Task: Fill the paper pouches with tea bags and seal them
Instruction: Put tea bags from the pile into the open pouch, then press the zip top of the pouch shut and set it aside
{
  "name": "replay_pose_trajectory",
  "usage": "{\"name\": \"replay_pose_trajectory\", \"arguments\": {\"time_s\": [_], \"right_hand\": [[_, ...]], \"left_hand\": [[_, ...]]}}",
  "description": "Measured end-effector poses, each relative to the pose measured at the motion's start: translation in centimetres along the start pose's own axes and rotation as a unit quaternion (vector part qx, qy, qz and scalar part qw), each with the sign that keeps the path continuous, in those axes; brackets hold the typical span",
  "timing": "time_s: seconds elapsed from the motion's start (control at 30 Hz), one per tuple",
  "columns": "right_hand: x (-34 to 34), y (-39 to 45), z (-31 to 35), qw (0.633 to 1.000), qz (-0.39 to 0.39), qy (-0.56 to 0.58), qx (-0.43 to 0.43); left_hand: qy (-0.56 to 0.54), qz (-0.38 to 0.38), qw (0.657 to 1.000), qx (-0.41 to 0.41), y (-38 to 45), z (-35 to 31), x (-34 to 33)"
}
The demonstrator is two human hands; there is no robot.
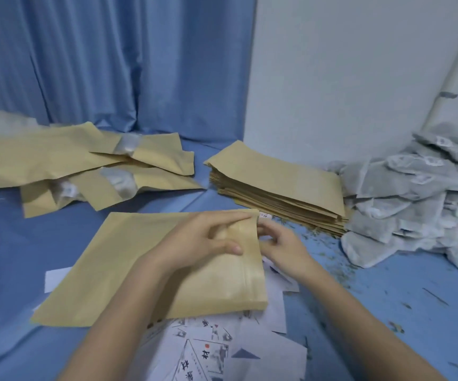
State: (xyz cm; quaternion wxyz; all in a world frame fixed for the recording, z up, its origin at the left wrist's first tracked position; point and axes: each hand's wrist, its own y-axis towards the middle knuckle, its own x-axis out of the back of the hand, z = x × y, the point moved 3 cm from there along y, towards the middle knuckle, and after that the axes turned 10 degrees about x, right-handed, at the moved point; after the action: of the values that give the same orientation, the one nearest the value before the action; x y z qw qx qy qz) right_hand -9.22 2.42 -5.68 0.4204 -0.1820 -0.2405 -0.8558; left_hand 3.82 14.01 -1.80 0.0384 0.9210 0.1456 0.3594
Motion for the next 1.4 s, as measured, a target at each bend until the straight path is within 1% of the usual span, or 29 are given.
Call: {"name": "replay_pose_trajectory", "arguments": {"time_s": [0.03, 0.07, 0.1, 0.13, 0.17, 0.2, 0.27, 0.33, 0.4, 0.43, 0.5, 0.53, 0.6, 0.67, 0.73, 0.77, 0.8, 0.83, 0.9, 0.93, 0.97, 1.03, 1.1, 1.13, 1.17, 1.23, 1.3, 1.33, 1.4], "right_hand": [[1.4, -0.5, -1.0, 0.997, -0.065, -0.042, 0.001], [2.5, -1.0, -2.1, 0.989, -0.094, -0.109, -0.020], [3.4, -1.6, -3.3, 0.974, -0.073, -0.205, -0.055], [3.9, -2.0, -4.5, 0.951, -0.018, -0.295, -0.092], [4.0, -2.1, -5.4, 0.927, 0.033, -0.356, -0.115], [4.1, -2.0, -5.7, 0.915, 0.058, -0.379, -0.125], [4.1, -1.7, -5.2, 0.924, 0.066, -0.349, -0.140], [4.4, -1.3, -4.7, 0.935, 0.055, -0.312, -0.159], [5.0, -1.0, -4.3, 0.939, 0.034, -0.301, -0.162], [5.4, -1.1, -4.0, 0.939, 0.018, -0.311, -0.148], [6.1, -1.6, -3.2, 0.937, -0.025, -0.337, -0.092], [6.2, -1.9, -2.6, 0.943, -0.051, -0.327, -0.039], [5.7, -2.4, -0.9, 0.955, -0.086, -0.263, 0.105], [4.3, -2.4, 0.6, 0.957, -0.053, -0.203, 0.201], [2.2, -1.9, 1.3, 0.956, -0.008, -0.167, 0.240], [1.3, -1.5, 1.7, 0.961, -0.003, -0.149, 0.233], [0.5, -1.1, 1.9, 0.969, -0.004, -0.135, 0.208], [-0.1, -0.5, 1.9, 0.976, -0.001, -0.131, 0.175], [-1.6, 0.7, 1.7, 0.978, 0.041, -0.174, 0.110], [-2.3, 1.2, 1.6, 0.974, 0.076, -0.195, 0.089], [-2.8, 1.6, 1.8, 0.971, 0.100, -0.201, 0.083], [-3.2, 1.6, 2.4, 0.979, 0.110, -0.160, 0.063], [-3.1, 1.1, 2.9, 0.974, 0.121, -0.181, 0.063], [-2.7, 1.0, 3.1, 0.977, 0.119, -0.170, 0.055], [-2.1, 0.9, 3.7, 0.979, 0.104, -0.161, 0.066], [-0.8, 1.1, 6.2, 0.981, 0.109, -0.119, 0.111], [0.7, 1.4, 8.6, 0.978, 0.117, -0.086, 0.148], [1.8, 1.4, 9.5, 0.978, 0.109, -0.089, 0.152], [4.8, 1.2, 11.2, 0.979, 0.059, -0.103, 0.166]], "left_hand": [[0.004, 0.005, 1.000, 0.009, 0.3, 0.2, 0.0], [0.013, 0.009, 1.000, 0.016, 0.5, 0.3, 0.0], [0.023, 0.011, 0.999, 0.021, 0.8, 0.5, -0.1], [0.031, 0.012, 0.999, 0.024, 1.1, 0.6, -0.2], [0.035, 0.014, 0.999, 0.025, 1.3, 0.7, -0.3], [0.037, 0.017, 0.999, 0.025, 1.4, 0.8, -0.4], [0.032, 0.027, 0.999, 0.025, 1.6, 0.8, -0.7], [0.024, 0.033, 0.999, 0.025, 1.6, 0.8, -0.8], [0.025, 0.021, 0.999, 0.020, 1.5, 0.8, -0.7], [0.030, 0.004, 0.999, 0.015, 1.4, 0.7, -0.5], [0.040, -0.041, 0.998, 0.007, 1.1, 0.7, -0.3], [0.042, -0.060, 0.997, 0.007, 0.9, 0.7, -0.2], [0.045, -0.080, 0.996, 0.008, 0.5, 0.6, -0.1], [0.059, -0.096, 0.994, 0.012, 0.1, 0.0, -0.1], [0.089, -0.141, 0.986, 0.019, -0.7, -0.5, -0.1], [0.107, -0.164, 0.980, 0.023, -1.4, -0.6, -0.1], [0.119, -0.173, 0.978, 0.023, -2.2, -0.7, -0.1], [0.125, -0.158, 0.979, 0.018, -3.2, -0.7, -0.3], [0.174, -0.084, 0.981, 0.000, -4.8, -0.7, -1.3], [0.228, -0.056, 0.972, -0.010, -5.3, -0.5, -1.9], [0.275, -0.047, 0.960, -0.020, -5.6, -0.3, -2.2], [0.299, -0.076, 0.951, -0.033, -5.8, -0.4, -2.4], [0.269, -0.130, 0.952, -0.061, -6.0, -1.2, -1.9], [0.255, -0.156, 0.951, -0.082, -6.1, -1.5, -1.7], [0.243, -0.185, 0.946, -0.108, -6.2, -1.9, -1.4], [0.215, -0.231, 0.935, -0.161, -6.3, -2.9, -0.9], [0.201, -0.253, 0.927, -0.191, -6.0, -4.2, -0.4], [0.193, -0.264, 0.923, -0.203, -5.9, -5.2, 0.0], [0.152, -0.301, 0.914, -0.225, -5.6, -7.3, 1.3]]}}
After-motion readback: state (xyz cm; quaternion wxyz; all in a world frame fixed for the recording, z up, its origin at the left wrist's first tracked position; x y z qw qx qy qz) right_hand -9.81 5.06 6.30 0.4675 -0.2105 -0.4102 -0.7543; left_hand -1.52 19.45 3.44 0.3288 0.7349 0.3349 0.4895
